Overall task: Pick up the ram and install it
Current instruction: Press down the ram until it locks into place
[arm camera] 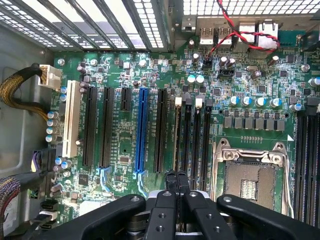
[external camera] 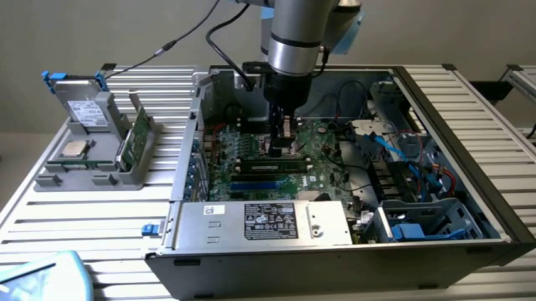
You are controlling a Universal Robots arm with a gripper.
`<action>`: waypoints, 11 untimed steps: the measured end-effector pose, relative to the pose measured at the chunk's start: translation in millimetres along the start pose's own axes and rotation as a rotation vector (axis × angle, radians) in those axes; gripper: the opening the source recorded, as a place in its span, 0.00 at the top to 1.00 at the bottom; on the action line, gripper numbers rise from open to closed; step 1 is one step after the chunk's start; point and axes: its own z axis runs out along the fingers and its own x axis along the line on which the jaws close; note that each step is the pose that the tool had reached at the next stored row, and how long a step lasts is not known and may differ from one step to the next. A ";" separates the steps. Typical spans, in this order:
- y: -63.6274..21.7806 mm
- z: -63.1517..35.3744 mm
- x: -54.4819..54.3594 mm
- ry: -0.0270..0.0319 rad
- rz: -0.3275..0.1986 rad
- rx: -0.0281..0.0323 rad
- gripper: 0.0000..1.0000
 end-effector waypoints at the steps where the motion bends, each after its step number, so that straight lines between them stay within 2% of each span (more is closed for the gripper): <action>1: 0.0 0.0 0.0 0.0000 0.000 0.0000 0.89; 8: 0.0 0.0 0.0 0.0000 0.000 0.0000 0.89; 11: -5.4 -0.4 0.4 -0.0013 0.000 0.0004 0.89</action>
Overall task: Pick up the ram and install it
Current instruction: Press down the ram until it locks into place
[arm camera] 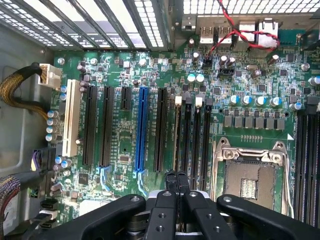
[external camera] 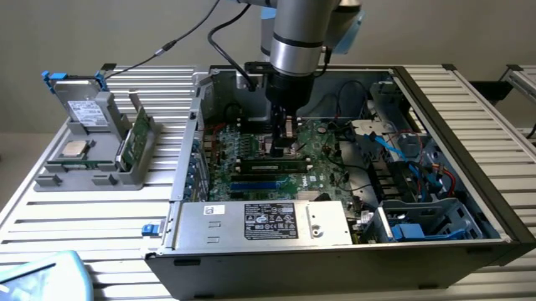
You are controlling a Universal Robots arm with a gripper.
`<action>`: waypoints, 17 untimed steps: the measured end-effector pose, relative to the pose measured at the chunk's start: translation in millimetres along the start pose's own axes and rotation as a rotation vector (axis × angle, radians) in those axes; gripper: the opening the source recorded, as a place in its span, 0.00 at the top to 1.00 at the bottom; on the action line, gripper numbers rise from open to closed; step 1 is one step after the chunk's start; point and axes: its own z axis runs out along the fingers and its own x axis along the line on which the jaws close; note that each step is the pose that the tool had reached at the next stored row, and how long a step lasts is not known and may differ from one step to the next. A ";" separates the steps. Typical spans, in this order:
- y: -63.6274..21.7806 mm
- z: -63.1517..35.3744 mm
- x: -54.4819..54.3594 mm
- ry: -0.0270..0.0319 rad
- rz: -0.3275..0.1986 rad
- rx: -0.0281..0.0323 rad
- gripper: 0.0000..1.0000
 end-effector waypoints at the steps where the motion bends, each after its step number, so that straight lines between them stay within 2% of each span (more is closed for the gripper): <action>1: -3.0 -0.2 0.7 -0.0017 0.000 0.0001 0.89; 7: -20.4 -0.4 4.5 -0.0104 -0.001 0.0005 0.89; 17: -26.7 14.6 3.3 -0.0107 -0.001 0.0019 0.89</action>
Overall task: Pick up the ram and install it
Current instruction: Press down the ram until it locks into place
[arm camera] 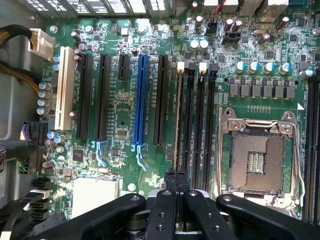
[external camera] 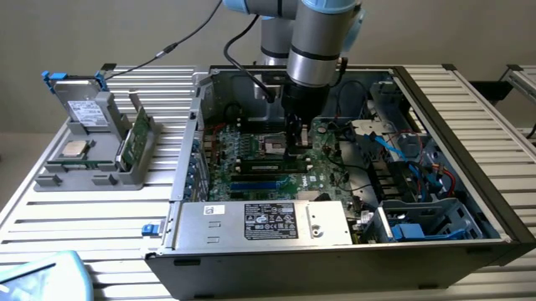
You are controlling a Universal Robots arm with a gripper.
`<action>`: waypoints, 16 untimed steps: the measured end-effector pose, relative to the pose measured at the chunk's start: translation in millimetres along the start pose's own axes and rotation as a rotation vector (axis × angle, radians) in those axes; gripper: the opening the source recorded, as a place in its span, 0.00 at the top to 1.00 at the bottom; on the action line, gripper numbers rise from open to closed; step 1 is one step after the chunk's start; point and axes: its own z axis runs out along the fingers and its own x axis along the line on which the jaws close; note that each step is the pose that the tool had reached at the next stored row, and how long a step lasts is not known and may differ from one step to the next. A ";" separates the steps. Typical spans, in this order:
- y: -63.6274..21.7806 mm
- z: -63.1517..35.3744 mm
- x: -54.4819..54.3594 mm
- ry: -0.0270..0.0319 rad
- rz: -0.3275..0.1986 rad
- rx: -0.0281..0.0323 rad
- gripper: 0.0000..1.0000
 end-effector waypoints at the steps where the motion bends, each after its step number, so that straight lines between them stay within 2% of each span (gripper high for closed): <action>1: -0.1 0.2 0.0 0.0001 0.000 0.0000 0.89; 11: -0.4 2.0 -0.2 -0.0002 0.000 0.0002 0.89; 14: 0.3 0.5 -0.2 -0.0018 0.000 0.0007 0.89; 16: 3.4 -2.2 0.1 -0.0007 0.000 0.0004 0.89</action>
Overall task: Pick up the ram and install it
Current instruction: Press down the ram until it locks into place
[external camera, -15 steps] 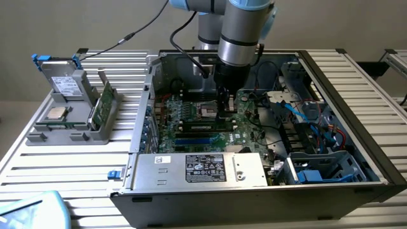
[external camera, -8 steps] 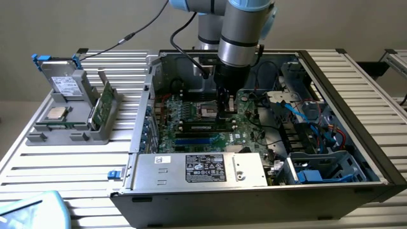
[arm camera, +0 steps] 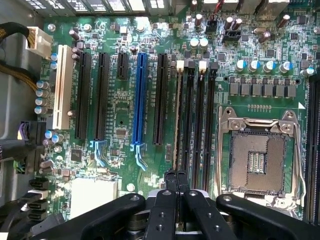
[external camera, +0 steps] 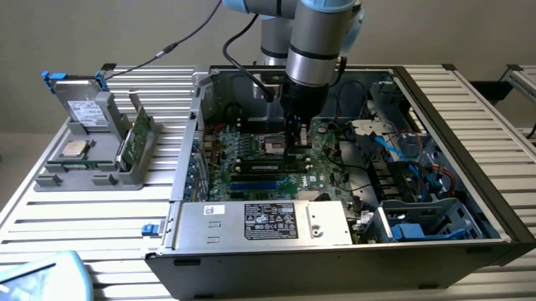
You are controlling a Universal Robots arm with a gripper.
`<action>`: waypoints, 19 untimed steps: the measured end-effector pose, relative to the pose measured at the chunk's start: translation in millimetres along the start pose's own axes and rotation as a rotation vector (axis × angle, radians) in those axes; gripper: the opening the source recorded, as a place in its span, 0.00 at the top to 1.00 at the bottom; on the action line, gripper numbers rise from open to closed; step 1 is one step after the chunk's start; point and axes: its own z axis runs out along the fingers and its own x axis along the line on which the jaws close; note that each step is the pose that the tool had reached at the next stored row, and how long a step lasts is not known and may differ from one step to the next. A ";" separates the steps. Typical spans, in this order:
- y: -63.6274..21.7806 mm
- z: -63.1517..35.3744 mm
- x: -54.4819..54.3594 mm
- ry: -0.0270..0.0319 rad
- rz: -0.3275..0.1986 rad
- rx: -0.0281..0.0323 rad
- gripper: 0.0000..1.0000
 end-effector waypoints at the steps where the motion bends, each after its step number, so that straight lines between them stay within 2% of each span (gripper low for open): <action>1: 2.0 -0.9 0.0 -0.0001 0.000 0.0000 0.89; 7: 17.7 -0.8 -0.6 0.0000 0.000 0.0000 0.89; 11: 24.6 -0.3 -0.9 0.0001 0.000 -0.0001 0.89; 15: 27.8 0.4 -1.1 0.0002 0.000 0.0000 0.89; 19: 28.6 4.9 -1.7 0.0056 0.001 -0.0003 0.89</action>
